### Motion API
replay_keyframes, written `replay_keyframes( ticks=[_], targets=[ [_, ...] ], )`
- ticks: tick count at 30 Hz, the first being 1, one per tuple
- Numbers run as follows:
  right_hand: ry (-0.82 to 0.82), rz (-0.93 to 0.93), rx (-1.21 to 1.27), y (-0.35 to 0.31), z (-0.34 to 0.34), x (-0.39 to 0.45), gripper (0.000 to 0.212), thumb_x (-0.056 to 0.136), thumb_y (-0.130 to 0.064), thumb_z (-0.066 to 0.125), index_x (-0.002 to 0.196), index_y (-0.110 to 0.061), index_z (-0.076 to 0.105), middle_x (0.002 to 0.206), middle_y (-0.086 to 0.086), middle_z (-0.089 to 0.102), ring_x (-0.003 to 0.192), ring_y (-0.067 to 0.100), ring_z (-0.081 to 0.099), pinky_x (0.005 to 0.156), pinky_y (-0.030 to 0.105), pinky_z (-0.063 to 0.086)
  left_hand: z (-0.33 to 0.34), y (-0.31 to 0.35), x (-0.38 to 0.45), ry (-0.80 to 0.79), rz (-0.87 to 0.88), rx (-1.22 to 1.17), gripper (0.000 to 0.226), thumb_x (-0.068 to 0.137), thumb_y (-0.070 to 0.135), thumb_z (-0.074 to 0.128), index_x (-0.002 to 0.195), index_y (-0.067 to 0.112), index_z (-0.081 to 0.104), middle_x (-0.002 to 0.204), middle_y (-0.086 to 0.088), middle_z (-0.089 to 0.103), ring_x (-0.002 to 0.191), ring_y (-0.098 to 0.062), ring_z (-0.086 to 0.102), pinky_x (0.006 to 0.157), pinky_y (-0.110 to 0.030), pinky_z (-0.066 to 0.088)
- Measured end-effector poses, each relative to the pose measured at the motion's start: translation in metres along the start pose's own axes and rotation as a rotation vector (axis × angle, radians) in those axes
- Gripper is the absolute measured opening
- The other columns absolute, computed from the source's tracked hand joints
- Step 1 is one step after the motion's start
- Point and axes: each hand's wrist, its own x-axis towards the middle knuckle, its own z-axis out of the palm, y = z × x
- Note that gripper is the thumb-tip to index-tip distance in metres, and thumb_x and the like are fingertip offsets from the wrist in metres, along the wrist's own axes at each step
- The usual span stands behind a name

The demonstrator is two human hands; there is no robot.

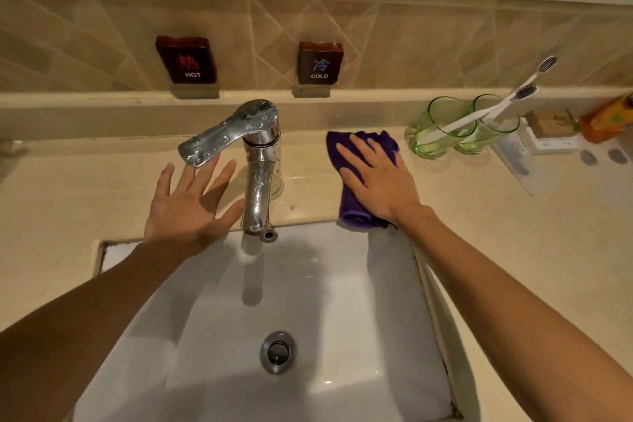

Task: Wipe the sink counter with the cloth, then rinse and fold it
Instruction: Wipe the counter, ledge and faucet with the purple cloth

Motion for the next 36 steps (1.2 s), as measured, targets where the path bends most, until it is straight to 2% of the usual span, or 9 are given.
replay_keyframes(
  ticks=[7, 12, 16, 19, 22, 24, 27, 30, 36],
  targets=[
    [-0.057, 0.087, 0.046, 0.054, -0.007, -0.06, 0.051, 0.108, -0.048, 0.026, 0.158, -0.046, 0.018, 0.169, -0.018, 0.006, 0.157, 0.01, 0.0, 0.125, 0.043, 0.002, -0.001, 0.002, -0.001, 0.013, 0.007, -0.024, 0.09, 0.08, 0.081, -0.019, 0.159, 0.041, -0.004, 0.171, 0.006, -0.002, 0.159, -0.022, -0.006, 0.127, -0.052, -0.001],
    [-0.124, 0.14, 0.102, 0.082, -0.007, -0.129, 0.05, 0.109, -0.046, 0.027, 0.155, -0.051, 0.01, 0.164, -0.025, -0.005, 0.155, 0.004, -0.009, 0.128, 0.044, 0.001, -0.001, 0.004, -0.003, 0.062, 0.005, -0.079, 0.083, 0.086, 0.075, -0.018, 0.159, 0.041, 0.0, 0.171, 0.005, 0.003, 0.159, -0.022, 0.0, 0.127, -0.053, 0.003],
    [-0.2, 0.171, 0.087, 0.09, 0.002, -0.232, 0.054, 0.099, -0.066, 0.007, 0.152, -0.059, 0.0, 0.162, -0.032, -0.019, 0.151, -0.002, -0.021, 0.126, 0.037, -0.005, 0.002, 0.002, -0.003, 0.048, -0.004, -0.083, 0.08, 0.089, 0.076, -0.01, 0.16, 0.041, 0.003, 0.171, 0.004, 0.005, 0.159, -0.023, 0.002, 0.127, -0.053, 0.003],
    [-0.335, 0.222, -0.032, 0.091, 0.007, -0.3, 0.062, 0.089, -0.074, -0.015, 0.148, -0.058, -0.024, 0.16, -0.028, -0.031, 0.149, 0.002, -0.032, 0.128, 0.041, -0.005, 0.004, 0.001, -0.002, 0.045, -0.017, -0.087, 0.079, 0.089, 0.077, -0.007, 0.16, 0.042, 0.003, 0.171, 0.005, 0.005, 0.159, -0.023, 0.001, 0.127, -0.052, 0.003],
    [-0.389, 0.294, -0.076, 0.079, 0.006, -0.316, 0.069, 0.072, -0.075, -0.039, 0.139, -0.057, -0.039, 0.155, -0.024, -0.041, 0.144, 0.004, -0.041, 0.124, 0.042, -0.015, 0.006, 0.001, -0.002, 0.043, -0.019, -0.085, 0.079, 0.089, 0.076, -0.005, 0.16, 0.041, 0.003, 0.172, 0.005, 0.002, 0.159, -0.023, -0.001, 0.127, -0.052, 0.002],
    [-0.365, 0.347, -0.087, 0.065, 0.008, -0.304, 0.072, 0.067, -0.072, -0.044, 0.138, -0.056, -0.042, 0.154, -0.023, -0.043, 0.146, 0.01, -0.04, 0.122, 0.043, -0.021, 0.006, 0.002, -0.002, 0.043, -0.024, -0.085, 0.078, 0.09, 0.075, -0.004, 0.16, 0.042, 0.002, 0.172, 0.005, 0.001, 0.159, -0.022, -0.001, 0.127, -0.052, 0.002],
    [-0.231, 0.408, -0.079, 0.053, 0.023, -0.269, 0.066, 0.079, -0.068, -0.036, 0.144, -0.054, -0.036, 0.161, -0.016, -0.035, 0.15, 0.019, -0.033, 0.123, 0.051, -0.016, 0.006, 0.003, -0.002, 0.048, -0.037, -0.089, 0.076, 0.09, 0.074, -0.003, 0.16, 0.042, 0.003, 0.171, 0.006, 0.0, 0.159, -0.021, 0.0, 0.127, -0.052, 0.002],
    [-0.085, 0.41, -0.035, 0.047, 0.03, -0.216, 0.057, 0.099, -0.061, -0.01, 0.155, -0.05, -0.013, 0.17, -0.01, -0.01, 0.157, 0.023, -0.011, 0.123, 0.063, -0.001, 0.006, 0.004, -0.001, 0.049, -0.044, -0.083, 0.077, 0.09, 0.073, -0.004, 0.16, 0.04, 0.006, 0.171, 0.006, 0.001, 0.158, -0.021, 0.003, 0.128, -0.051, 0.002],
    [0.018, 0.267, -0.064, 0.067, 0.014, -0.114, 0.055, 0.103, -0.06, 0.012, 0.157, -0.052, 0.009, 0.17, -0.014, 0.008, 0.157, 0.023, 0.001, 0.119, 0.07, -0.001, 0.009, 0.001, 0.001, 0.057, -0.024, -0.06, 0.078, 0.091, 0.072, 0.014, 0.16, 0.037, 0.013, 0.171, 0.005, 0.007, 0.157, -0.022, 0.012, 0.127, -0.053, 0.007]
  ],
)
